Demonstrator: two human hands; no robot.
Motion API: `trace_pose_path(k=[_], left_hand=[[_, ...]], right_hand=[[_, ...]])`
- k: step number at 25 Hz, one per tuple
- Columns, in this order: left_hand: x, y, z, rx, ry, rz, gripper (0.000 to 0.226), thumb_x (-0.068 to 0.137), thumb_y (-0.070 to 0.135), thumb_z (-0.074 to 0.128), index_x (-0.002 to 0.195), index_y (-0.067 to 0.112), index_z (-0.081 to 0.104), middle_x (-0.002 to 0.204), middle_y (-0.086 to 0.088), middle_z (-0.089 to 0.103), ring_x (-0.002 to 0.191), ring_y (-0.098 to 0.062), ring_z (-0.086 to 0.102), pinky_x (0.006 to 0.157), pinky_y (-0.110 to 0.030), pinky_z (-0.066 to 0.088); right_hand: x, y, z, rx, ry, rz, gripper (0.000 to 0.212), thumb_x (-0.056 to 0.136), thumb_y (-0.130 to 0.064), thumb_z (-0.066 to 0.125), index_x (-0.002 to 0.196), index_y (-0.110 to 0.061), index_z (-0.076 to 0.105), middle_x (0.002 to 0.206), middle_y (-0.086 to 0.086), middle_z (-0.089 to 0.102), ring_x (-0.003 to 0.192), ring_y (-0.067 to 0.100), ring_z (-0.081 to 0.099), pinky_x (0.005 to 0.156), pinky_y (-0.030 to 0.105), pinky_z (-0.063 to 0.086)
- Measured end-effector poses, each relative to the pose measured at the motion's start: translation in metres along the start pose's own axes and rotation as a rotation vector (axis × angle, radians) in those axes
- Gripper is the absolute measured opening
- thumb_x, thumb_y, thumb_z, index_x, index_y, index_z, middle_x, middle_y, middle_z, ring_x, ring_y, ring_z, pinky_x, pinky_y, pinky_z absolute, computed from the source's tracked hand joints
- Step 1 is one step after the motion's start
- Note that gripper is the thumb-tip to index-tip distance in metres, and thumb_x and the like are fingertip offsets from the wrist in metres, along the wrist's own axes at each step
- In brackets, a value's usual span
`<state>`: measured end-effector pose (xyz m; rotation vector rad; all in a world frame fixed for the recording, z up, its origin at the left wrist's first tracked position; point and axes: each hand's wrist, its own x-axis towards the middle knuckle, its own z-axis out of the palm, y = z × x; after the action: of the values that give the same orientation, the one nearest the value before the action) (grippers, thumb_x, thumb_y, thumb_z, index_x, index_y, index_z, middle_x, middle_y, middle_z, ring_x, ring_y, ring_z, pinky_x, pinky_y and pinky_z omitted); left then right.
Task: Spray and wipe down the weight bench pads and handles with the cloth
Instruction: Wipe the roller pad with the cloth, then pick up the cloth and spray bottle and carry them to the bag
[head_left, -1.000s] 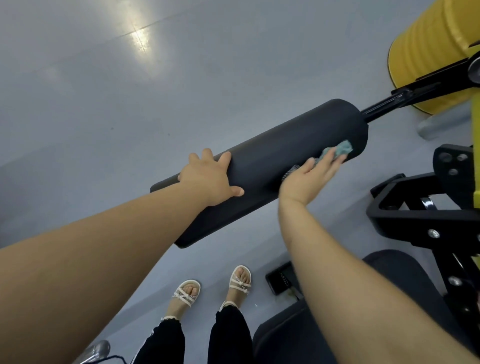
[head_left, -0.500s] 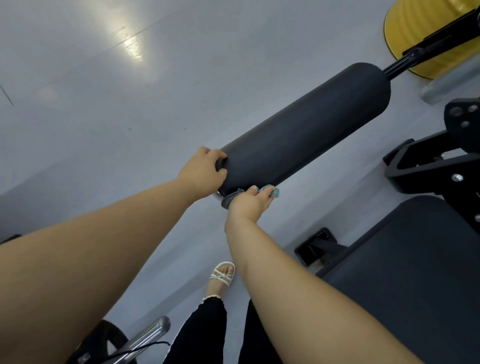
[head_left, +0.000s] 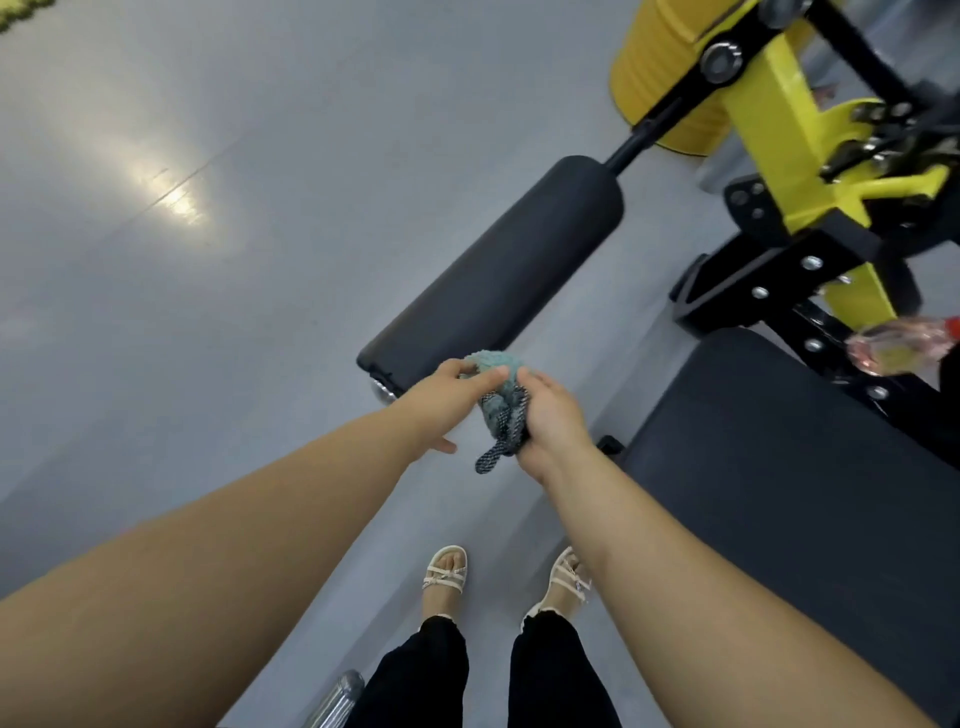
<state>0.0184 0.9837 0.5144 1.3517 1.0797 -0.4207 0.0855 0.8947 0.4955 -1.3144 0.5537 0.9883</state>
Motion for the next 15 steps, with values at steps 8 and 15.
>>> trace_pose_path(k=[8, 15], left_hand=[[-0.015, 0.061, 0.171, -0.117, -0.324, 0.002, 0.038, 0.087, 0.031, 0.065, 0.117, 0.014, 0.05, 0.105, -0.008, 0.064, 0.093, -0.025, 0.064, 0.077, -0.041, 0.056], [0.015, 0.108, 0.322, -0.045, -0.192, 0.158, 0.019, 0.089, 0.013, 0.061, 0.105, 0.011, 0.053, 0.104, -0.013, 0.065, 0.091, -0.027, 0.065, 0.085, -0.042, 0.055]], right_hand=[[-0.03, -0.058, -0.151, 0.124, 0.173, -0.091, 0.022, 0.096, -0.024, 0.051, 0.111, -0.012, 0.062, 0.107, 0.014, 0.069, 0.097, 0.03, 0.066, 0.088, 0.049, 0.052], [0.006, -0.14, -0.326, -0.193, 0.404, -0.229, 0.024, 0.095, -0.026, 0.052, 0.117, -0.015, 0.052, 0.107, 0.0, 0.055, 0.088, 0.014, 0.055, 0.078, 0.031, 0.05]])
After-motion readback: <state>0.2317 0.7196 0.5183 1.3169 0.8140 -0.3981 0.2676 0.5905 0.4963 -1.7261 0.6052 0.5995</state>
